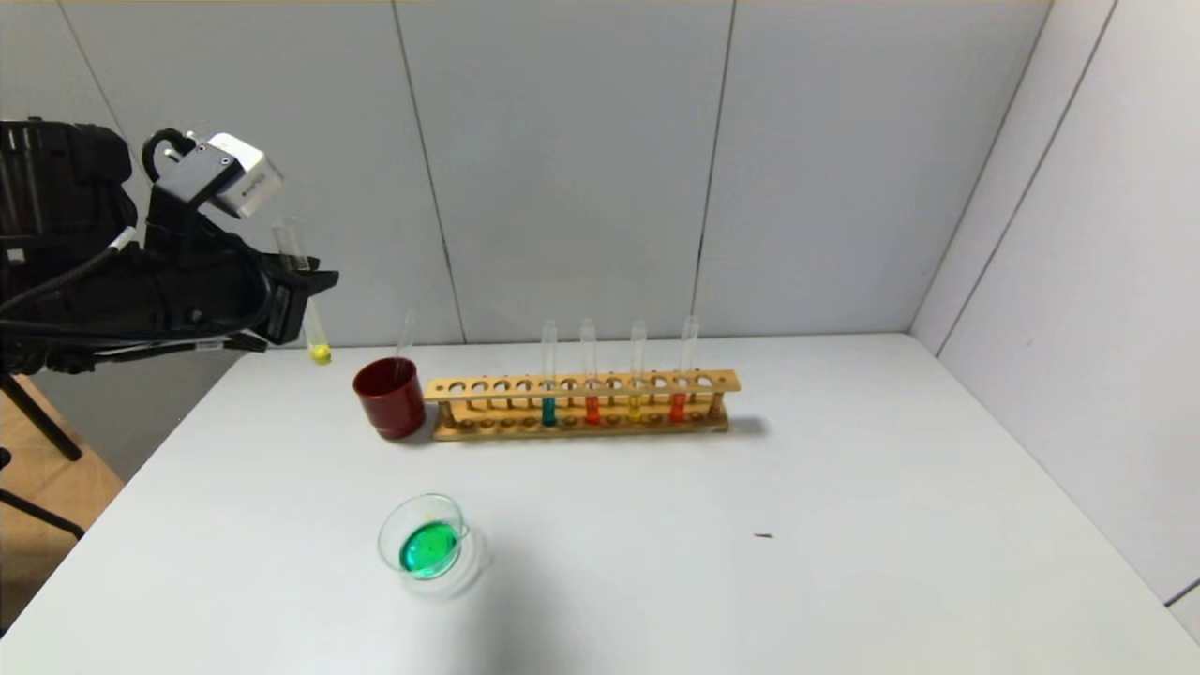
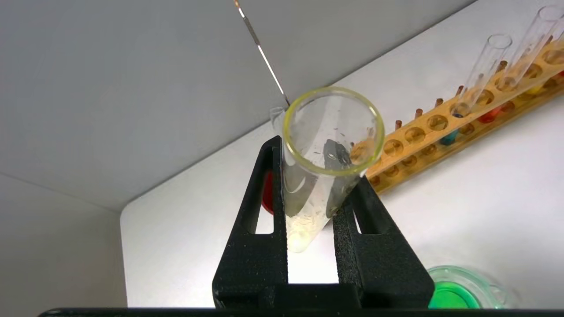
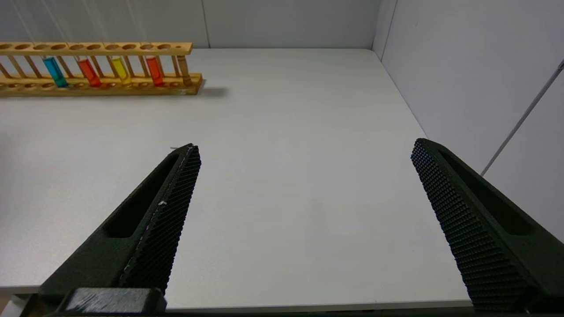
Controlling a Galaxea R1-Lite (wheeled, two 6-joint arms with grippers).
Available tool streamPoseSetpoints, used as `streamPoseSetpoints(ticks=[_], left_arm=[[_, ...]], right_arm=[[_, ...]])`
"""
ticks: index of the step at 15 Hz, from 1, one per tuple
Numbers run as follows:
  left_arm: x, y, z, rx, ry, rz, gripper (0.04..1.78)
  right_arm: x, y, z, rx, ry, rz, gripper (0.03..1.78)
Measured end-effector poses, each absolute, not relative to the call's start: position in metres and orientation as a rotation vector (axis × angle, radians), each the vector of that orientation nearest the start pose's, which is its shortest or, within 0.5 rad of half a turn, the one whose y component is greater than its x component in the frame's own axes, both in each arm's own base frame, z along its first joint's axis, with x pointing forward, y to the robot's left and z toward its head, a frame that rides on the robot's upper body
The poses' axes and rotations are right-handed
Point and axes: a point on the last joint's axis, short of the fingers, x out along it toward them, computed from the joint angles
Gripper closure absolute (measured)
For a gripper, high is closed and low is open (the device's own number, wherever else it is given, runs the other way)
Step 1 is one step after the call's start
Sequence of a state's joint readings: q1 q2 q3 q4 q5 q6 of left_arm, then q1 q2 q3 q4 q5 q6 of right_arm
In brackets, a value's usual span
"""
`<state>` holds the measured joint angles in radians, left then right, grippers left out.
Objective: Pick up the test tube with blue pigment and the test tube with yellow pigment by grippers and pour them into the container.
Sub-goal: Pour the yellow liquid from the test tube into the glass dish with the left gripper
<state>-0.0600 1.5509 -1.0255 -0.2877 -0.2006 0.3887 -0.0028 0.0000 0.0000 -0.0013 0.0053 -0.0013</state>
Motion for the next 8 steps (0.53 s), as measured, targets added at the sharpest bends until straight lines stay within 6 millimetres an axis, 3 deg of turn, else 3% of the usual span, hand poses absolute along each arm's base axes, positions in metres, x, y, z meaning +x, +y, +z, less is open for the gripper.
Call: streamPoseSetpoints(ticks=[8], left_arm=[[0.295, -0.021, 0.258, 0.255, 0.267, -0.296, 1.48]], right_arm=[[-0.023, 0.000, 0.076, -0.001, -0.001, 0.002, 0.06]])
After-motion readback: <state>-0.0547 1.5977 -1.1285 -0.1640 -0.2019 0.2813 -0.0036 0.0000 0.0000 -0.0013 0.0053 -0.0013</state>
